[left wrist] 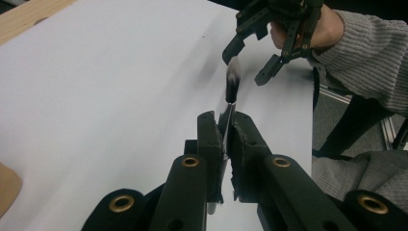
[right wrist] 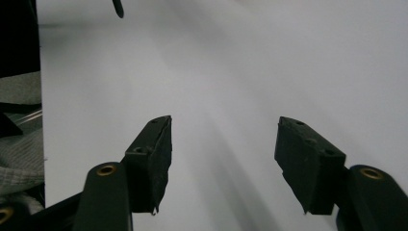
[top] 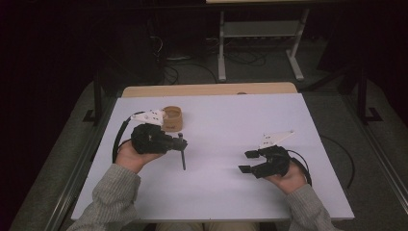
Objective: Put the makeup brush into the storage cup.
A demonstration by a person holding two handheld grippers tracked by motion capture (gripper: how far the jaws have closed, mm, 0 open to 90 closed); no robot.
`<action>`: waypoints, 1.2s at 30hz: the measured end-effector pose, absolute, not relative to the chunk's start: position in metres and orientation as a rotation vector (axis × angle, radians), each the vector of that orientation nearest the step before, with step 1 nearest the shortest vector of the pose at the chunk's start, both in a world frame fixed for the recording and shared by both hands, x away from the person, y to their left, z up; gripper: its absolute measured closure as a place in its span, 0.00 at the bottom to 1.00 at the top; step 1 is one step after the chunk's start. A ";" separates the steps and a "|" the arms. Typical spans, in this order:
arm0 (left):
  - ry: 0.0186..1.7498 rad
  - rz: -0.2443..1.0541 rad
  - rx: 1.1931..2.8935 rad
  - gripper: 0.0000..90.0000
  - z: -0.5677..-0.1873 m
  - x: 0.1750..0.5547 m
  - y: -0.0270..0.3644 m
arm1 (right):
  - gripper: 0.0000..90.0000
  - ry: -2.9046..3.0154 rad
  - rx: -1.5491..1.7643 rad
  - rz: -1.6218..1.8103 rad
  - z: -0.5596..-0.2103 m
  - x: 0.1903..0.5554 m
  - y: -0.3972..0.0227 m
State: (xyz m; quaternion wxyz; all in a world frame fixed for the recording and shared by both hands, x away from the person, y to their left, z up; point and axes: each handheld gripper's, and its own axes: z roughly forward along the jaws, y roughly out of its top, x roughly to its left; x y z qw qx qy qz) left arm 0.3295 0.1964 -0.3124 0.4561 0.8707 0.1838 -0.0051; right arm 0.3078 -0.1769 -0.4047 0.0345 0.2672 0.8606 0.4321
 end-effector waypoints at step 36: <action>0.542 0.050 2.146 0.93 -0.288 0.369 0.210 | 0.35 2.539 0.906 1.317 -0.409 0.303 -0.205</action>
